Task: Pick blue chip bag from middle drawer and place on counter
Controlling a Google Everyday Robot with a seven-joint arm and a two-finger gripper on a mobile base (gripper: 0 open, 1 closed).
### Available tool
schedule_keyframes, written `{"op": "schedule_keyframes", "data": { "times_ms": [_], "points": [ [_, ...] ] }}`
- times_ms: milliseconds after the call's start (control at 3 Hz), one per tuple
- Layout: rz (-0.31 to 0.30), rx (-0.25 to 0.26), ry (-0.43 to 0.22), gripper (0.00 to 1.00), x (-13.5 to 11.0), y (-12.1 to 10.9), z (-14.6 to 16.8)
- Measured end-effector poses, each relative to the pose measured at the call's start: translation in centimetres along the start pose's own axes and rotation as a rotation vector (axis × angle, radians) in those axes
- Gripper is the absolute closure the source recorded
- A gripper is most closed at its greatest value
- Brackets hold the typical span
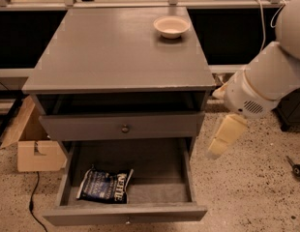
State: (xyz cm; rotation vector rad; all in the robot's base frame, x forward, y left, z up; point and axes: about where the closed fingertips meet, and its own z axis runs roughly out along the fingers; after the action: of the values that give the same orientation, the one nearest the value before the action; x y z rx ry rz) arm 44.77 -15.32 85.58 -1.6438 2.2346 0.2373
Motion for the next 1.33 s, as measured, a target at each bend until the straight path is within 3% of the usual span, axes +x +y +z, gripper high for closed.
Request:
{"op": "schedule_keyframes", "data": {
  "times_ms": [667,1000,1333],
  "points": [
    [0.007,-0.017,0.001,0.0,0.2,0.6,1.6],
    [0.017,-0.042,0.003,0.0,0.1,2.3,6.8],
    [0.045,-0.092,0.0,0.0,0.1,4.8,15.3]
  ]
}}
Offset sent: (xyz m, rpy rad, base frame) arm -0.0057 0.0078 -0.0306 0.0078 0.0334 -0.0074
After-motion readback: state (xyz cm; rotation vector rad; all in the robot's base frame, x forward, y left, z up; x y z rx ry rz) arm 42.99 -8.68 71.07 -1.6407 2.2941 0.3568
